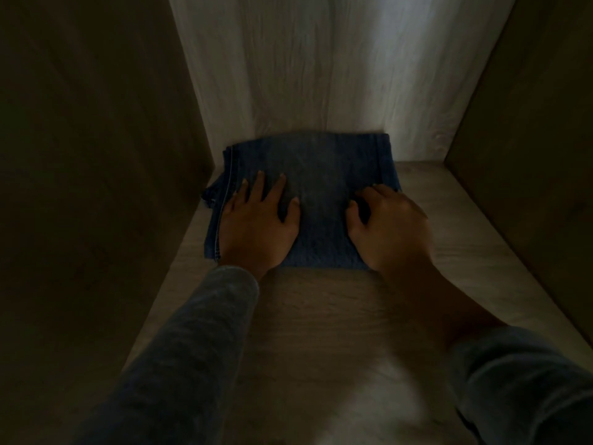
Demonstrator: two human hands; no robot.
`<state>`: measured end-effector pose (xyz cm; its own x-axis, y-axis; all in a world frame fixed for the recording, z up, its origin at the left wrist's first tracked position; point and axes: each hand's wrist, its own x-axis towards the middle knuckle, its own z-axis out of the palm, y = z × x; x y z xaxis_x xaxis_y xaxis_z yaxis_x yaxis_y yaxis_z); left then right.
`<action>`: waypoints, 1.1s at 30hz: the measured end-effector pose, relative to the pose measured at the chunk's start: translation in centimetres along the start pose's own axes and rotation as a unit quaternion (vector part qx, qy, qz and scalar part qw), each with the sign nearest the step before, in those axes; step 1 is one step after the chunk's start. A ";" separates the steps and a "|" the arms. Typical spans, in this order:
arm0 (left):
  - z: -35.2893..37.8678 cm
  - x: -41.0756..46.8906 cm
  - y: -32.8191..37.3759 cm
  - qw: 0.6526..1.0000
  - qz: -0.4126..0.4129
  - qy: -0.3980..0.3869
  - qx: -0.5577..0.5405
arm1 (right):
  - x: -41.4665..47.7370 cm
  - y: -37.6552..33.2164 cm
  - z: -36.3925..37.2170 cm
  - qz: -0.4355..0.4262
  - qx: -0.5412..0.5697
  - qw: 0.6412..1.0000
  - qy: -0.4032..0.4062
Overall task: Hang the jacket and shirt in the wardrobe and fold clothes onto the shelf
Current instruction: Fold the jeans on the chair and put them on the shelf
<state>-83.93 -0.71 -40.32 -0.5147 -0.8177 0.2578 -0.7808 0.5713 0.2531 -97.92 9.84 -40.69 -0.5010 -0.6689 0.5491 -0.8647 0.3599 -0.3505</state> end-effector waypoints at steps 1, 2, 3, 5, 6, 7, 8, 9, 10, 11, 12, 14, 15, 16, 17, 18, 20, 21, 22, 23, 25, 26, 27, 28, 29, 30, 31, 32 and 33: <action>0.0 0.1 0.0 1.000 -0.002 -0.001 -0.001 | 0.1 0.0 0.0 -0.002 -0.002 1.000 -0.001; 0.0 0.1 0.0 1.000 -0.002 0.001 -0.002 | 0.1 0.1 0.1 -0.004 -0.005 1.000 0.000; 0.1 0.1 0.0 1.000 -0.001 0.005 -0.003 | 0.2 0.1 0.1 -0.005 -0.008 1.000 0.002; 0.1 -0.2 0.0 1.000 -0.001 0.014 -0.004 | 0.2 0.1 0.3 -0.008 -0.009 1.000 0.011; 0.1 -0.3 0.0 1.000 0.000 0.018 -0.004 | 0.2 0.1 0.3 -0.010 -0.007 1.000 0.015; 0.1 -0.5 0.1 1.000 -0.001 0.023 -0.003 | 0.1 0.0 0.4 -0.012 -0.006 1.000 0.022; 0.2 -0.6 0.1 1.000 0.000 0.031 -0.001 | -0.1 0.0 0.5 -0.015 -0.007 0.999 0.030; 0.3 -1.0 0.0 0.999 0.003 0.043 0.001 | -0.4 0.1 0.6 -0.019 -0.011 0.999 0.039; 0.4 -1.3 -0.1 0.998 0.007 0.057 0.001 | -0.8 0.1 0.6 -0.023 -0.019 0.998 0.050; 0.4 -1.8 -0.2 0.998 0.013 0.069 0.000 | -1.3 0.1 0.7 -0.028 -0.030 0.998 0.057; 0.5 -2.4 -0.4 0.997 0.020 0.081 -0.002 | -1.8 0.0 0.6 -0.033 -0.042 0.997 0.057; 0.7 -3.5 -0.6 0.995 0.033 0.097 -0.006 | -2.5 -0.1 0.1 -0.025 -0.055 0.998 0.010; 0.6 -4.2 -0.8 0.994 0.035 0.099 -0.006 | -2.9 -0.3 -0.4 -0.014 -0.060 0.998 -0.024; 0.5 -4.8 -0.9 0.995 0.033 0.095 -0.005 | -3.2 -0.4 -0.9 -0.002 -0.066 0.996 -0.059; 0.4 -5.3 -0.9 0.996 0.028 0.083 -0.005 | -3.6 -0.4 -1.2 0.007 -0.070 0.994 -0.088; 0.2 -6.1 -1.0 0.998 0.022 0.065 -0.009 | -4.1 -0.4 -1.6 0.012 -0.073 0.991 -0.108; 0.0 -7.4 -1.4 0.999 0.015 0.025 -0.025 | -5.4 -0.4 -2.3 0.022 -0.069 0.988 -0.140; -0.4 -8.5 -1.5 0.999 0.014 0.011 -0.028 | -6.3 -0.5 -2.8 0.023 -0.066 0.986 -0.152; -0.7 -9.4 -1.6 0.999 0.011 -0.005 -0.032 | -7.0 -0.5 -3.1 0.022 -0.064 0.984 -0.165; -1.0 -10.5 -1.7 0.999 0.007 -0.021 -0.032 | -8.0 -0.6 -3.7 0.018 -0.057 0.983 -0.173; -1.4 -12.4 -1.8 0.998 -0.010 -0.063 -0.025 | -9.7 -0.7 -4.6 0.016 -0.045 0.980 -0.193; -1.9 -13.6 -1.6 0.996 -0.019 -0.086 -0.012 | -10.8 -1.0 -5.3 0.022 -0.051 0.977 -0.204; -2.2 -14.6 -1.5 0.994 -0.022 -0.103 0.001 | -11.7 -1.2 -6.0 0.022 -0.064 0.975 -0.213; -2.5 -15.7 -1.3 0.993 -0.024 -0.118 0.011 | -12.8 -1.5 -6.7 0.020 -0.080 0.971 -0.223; -3.1 -17.2 -1.2 0.991 -0.022 -0.128 0.023 | -13.9 -1.8 -7.7 0.021 -0.091 0.967 -0.236; -4.1 -19.3 -0.9 0.990 -0.023 -0.135 0.025 | -15.5 -2.2 -9.2 0.027 -0.094 0.963 -0.252; -4.3 -20.7 -0.8 0.990 -0.020 -0.137 0.028 | -16.8 -2.4 -9.6 0.036 -0.093 0.958 -0.268; -4.8 -22.7 -0.7 0.990 -0.026 -0.138 0.033 | -18.3 -2.8 -10.7 0.044 -0.090 0.955 -0.280; -5.3 -24.5 -0.6 0.989 -0.028 -0.141 0.037 | -19.8 -3.2 -11.7 0.042 -0.087 0.953 -0.287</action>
<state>-69.04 19.35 -41.85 -0.5401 -0.8412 -0.0271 -0.8293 0.5264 0.1874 -85.67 29.53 -41.52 -0.5085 -0.8611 0.0025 -0.8408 0.4959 -0.2168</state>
